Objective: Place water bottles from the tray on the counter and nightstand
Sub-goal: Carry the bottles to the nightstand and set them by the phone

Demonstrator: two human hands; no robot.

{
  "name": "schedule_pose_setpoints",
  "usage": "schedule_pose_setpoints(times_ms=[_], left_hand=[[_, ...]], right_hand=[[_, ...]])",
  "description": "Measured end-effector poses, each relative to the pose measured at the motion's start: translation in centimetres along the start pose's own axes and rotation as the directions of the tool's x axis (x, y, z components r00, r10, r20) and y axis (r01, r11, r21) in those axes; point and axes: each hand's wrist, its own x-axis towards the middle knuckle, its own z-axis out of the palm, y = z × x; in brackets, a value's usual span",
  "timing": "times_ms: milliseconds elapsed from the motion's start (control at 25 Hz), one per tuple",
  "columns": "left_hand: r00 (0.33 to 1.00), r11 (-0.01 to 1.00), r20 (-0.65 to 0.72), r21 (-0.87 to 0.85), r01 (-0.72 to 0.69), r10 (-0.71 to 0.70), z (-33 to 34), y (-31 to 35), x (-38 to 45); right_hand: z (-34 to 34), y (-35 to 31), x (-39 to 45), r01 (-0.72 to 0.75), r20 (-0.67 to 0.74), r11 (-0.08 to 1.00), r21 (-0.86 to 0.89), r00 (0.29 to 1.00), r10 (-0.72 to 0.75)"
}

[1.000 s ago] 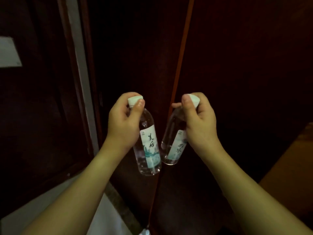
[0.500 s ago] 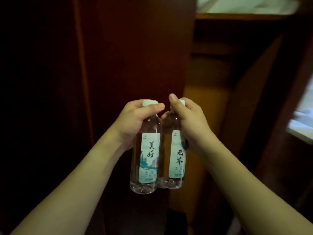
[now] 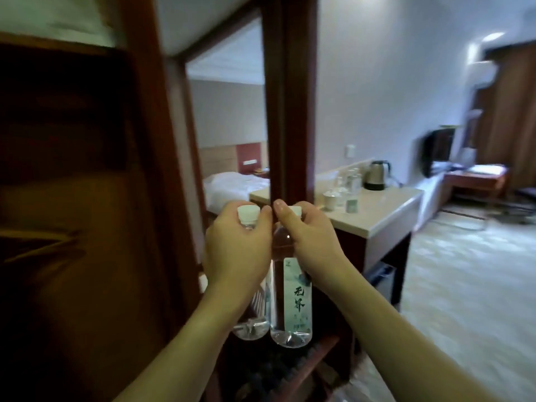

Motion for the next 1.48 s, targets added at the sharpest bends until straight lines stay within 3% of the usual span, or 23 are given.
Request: schedule_pose_setpoints(times_ms=[80, 200, 480, 640, 800, 1040, 1240, 1480], left_hand=[[0.998, 0.997, 0.009, -0.058, -0.055, 0.055, 6.6, 2.3, -1.2], [0.988, 0.978, 0.135, -0.203, -0.041, 0.070, 16.0, 5.7, -2.4], [0.864, 0.794, 0.493, -0.563, 0.231, 0.099, 34.5, 10.9, -1.9], [0.731, 0.689, 0.639, -0.642, 0.337, 0.238, 45.5, 11.2, 0.2], [0.569, 0.588, 0.705, -0.692, 0.419, 0.424, 56.6, 12.5, 3.6], [0.376, 0.570, 0.691, -0.723, 0.392, 0.618, 72.5, 18.1, 6.2], [0.356, 0.579, 0.705, -0.708, 0.403, 0.614, 87.0, 21.1, 4.9], [0.403, 0.622, 0.731, -0.682, 0.385, 0.551, 106.0, 24.3, 4.1]], right_hand=[[-6.6, 0.5, 1.6, 0.002, -0.082, 0.999, -0.039, 0.997, -0.005], [-16.5, 0.9, 3.9, 0.008, -0.179, 0.998, -0.065, 0.984, -0.019], [-33.5, 1.9, 9.9, 0.010, -0.335, 0.990, -0.143, 0.940, -0.059], [-41.8, 4.0, 14.4, 0.000, -0.406, 0.976, -0.218, 0.909, -0.091], [-49.6, 5.2, 20.1, -0.006, -0.532, 0.952, -0.307, 0.830, -0.166], [-61.9, 6.4, 27.0, -0.042, -0.634, 0.930, -0.365, 0.742, -0.216], [-74.5, 9.8, 31.8, -0.063, -0.716, 0.932, -0.358, 0.659, -0.231], [-91.7, 13.9, 39.0, -0.059, -0.746, 0.932, -0.358, 0.618, -0.247]])
